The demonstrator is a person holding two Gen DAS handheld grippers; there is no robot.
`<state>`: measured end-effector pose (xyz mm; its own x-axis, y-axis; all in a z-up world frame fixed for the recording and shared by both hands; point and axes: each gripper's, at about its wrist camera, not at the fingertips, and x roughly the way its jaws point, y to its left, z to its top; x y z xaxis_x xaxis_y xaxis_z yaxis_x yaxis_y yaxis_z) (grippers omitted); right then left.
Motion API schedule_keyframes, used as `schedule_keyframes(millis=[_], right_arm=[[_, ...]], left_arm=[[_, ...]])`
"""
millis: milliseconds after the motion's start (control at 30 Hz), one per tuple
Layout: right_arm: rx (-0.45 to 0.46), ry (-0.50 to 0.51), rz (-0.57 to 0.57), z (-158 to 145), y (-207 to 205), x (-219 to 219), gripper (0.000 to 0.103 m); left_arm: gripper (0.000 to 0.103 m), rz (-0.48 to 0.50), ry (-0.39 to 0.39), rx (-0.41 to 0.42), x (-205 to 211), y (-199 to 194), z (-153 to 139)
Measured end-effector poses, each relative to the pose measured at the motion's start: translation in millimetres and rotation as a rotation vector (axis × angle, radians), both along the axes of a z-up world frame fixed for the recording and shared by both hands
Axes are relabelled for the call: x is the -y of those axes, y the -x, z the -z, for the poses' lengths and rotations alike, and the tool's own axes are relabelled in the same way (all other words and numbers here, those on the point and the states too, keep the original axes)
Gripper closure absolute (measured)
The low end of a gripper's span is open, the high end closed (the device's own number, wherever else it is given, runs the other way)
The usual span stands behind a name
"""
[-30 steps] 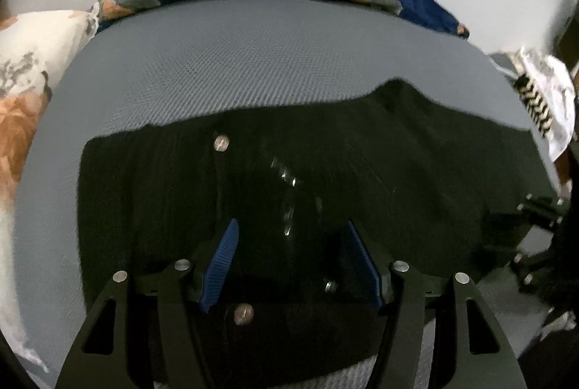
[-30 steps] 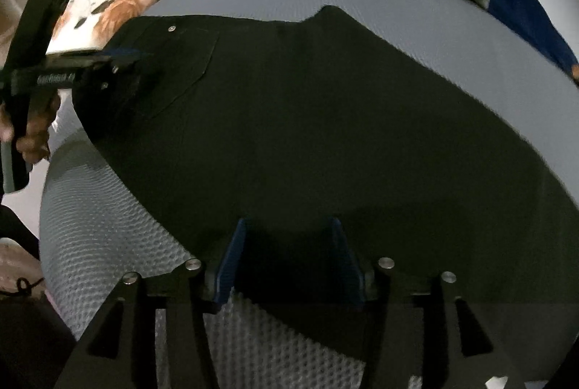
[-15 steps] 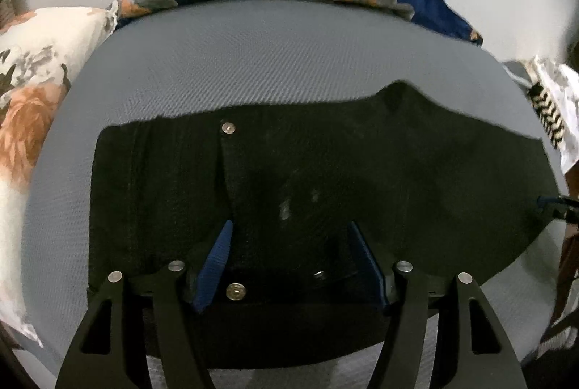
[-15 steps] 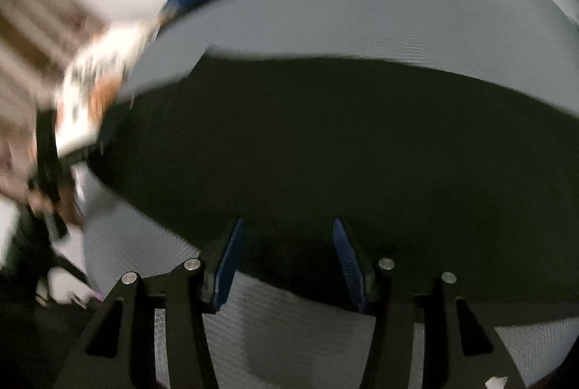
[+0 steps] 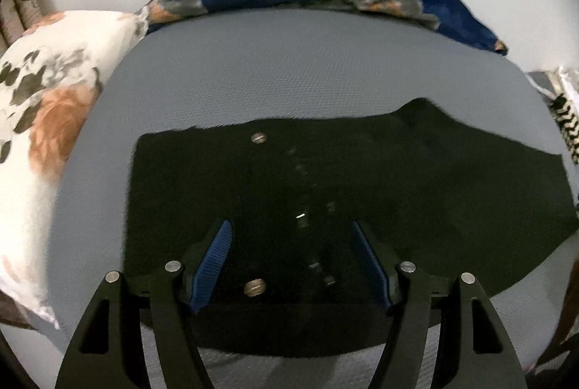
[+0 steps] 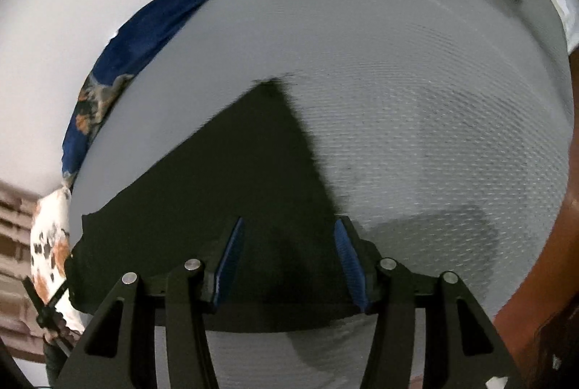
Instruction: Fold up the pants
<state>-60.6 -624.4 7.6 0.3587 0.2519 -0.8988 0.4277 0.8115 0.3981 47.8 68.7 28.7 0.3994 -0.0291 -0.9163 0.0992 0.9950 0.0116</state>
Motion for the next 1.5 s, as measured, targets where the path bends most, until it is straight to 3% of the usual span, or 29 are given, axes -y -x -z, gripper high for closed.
schedule_keyframes(millis=[100, 233, 267, 300, 367, 433, 667, 867, 1033, 1100, 1167, 1333, 1500], right_arm=[[0.016, -0.031, 0.023, 6.0, 6.8, 10.7, 0.054], [0.058, -0.103, 0.008, 9.6, 13.9, 25.1, 0.056], [0.068, -0.126, 0.002, 10.7, 16.9, 28.7, 0.064], [0.079, -0.204, -0.015, 15.9, 17.9, 30.7, 0.08], [0.054, -0.245, -0.037, 24.0, 26.7, 44.2, 0.088], [0.077, -0.241, -0.069, 24.9, 26.6, 43.0, 0.088], [0.128, -0.364, -0.083, 37.7, 18.5, 42.1, 0.089], [0.136, -0.323, -0.076, 35.7, 12.1, 26.6, 0.088], [0.141, -0.237, -0.045, 30.4, 16.1, 13.3, 0.093], [0.136, -0.202, -0.031, 26.6, 15.9, 5.5, 0.094], [0.149, -0.205, -0.017, 20.1, 13.2, -3.7, 0.095], [0.214, -0.236, -0.04, -7.0, 1.2, -39.3, 0.096], [0.275, -0.285, -0.168, -38.4, -30.8, -105.6, 0.096]], left_arm=[[0.035, -0.028, -0.03, -0.021, -11.7, 3.7, 1.9], [0.035, -0.042, -0.015, -0.012, -10.7, 12.1, -2.3], [0.035, -0.042, -0.009, 0.002, -4.7, 13.4, -4.6], [0.035, -0.043, 0.005, 0.016, 2.8, 14.5, -6.7], [0.035, -0.032, 0.051, 0.026, 17.5, 14.7, -8.3], [0.035, 0.008, 0.097, 0.019, 36.9, 13.5, -8.2], [0.035, 0.226, 0.173, -0.035, 131.7, -1.9, 6.3], [0.035, 0.404, 0.183, -0.079, 195.5, -3.8, 22.3], [0.035, 0.463, 0.137, -0.164, 218.1, -2.1, 53.6], [0.032, 0.51, 0.088, -0.103, 227.0, 3.4, 53.4], [0.032, 0.533, 0.057, -0.097, 231.3, 5.7, 53.6], [0.032, 0.482, 0.128, -0.087, 209.6, -1.7, 39.3], [0.032, 0.383, 0.165, -0.037, 164.5, -14.6, 15.9]])
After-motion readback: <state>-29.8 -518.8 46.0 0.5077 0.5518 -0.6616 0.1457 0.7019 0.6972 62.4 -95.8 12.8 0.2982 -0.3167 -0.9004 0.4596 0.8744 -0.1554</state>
